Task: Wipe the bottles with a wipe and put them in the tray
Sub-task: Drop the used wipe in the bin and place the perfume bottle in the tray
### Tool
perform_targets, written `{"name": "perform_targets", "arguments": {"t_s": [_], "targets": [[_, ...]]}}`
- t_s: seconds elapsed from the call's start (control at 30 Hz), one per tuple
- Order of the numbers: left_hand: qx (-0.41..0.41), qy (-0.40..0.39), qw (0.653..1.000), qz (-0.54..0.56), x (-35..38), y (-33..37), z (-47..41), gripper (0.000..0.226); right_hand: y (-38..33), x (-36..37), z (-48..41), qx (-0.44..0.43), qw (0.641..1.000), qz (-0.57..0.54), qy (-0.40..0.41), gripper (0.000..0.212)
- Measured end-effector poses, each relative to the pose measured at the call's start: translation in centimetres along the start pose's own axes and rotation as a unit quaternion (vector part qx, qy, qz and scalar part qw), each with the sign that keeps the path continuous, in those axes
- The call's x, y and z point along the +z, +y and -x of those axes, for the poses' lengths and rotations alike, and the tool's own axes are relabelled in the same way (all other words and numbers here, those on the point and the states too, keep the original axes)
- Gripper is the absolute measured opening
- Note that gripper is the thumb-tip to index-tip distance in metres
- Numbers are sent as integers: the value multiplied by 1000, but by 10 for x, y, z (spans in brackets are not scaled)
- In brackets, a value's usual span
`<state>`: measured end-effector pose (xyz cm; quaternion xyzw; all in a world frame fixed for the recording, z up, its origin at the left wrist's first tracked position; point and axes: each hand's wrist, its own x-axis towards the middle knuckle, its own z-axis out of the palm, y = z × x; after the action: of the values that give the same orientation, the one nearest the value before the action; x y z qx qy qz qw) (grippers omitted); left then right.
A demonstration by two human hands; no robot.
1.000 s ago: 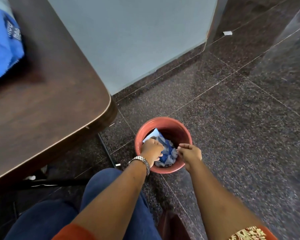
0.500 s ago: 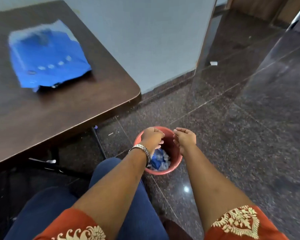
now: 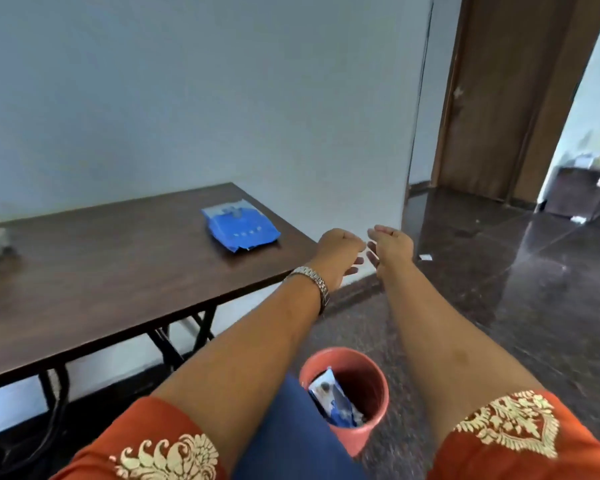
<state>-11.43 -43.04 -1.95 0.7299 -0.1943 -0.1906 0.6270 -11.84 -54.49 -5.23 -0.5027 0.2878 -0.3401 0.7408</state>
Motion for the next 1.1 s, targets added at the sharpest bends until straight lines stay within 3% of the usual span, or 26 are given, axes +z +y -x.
{"name": "perform_targets", "arguments": {"t_s": [0.27,0.57,0.77,0.9,0.97,1.03,1.1], "targets": [[84,89,990,69,-82,69,21,13,-72,80,66,-84,991,-16,-98,14],[73,321,941,84,-289,41,48,15,-2,243,130,-12,959,10,-283,14],[77,522,843,101,-461,3,120,14,61,356,195,44,912,70,-401,14],[107,707,687,128,-551,-24,172,7,97,422,222,76,885,91,-450,8],[91,760,632,125,-587,-33,186,9,113,456,223,82,878,105,-460,5],[45,780,616,101,-623,-41,188,23,129,488,218,80,877,113,-459,16],[0,747,658,94,-655,-45,182,34,141,518,210,78,878,115,-457,26]]}}
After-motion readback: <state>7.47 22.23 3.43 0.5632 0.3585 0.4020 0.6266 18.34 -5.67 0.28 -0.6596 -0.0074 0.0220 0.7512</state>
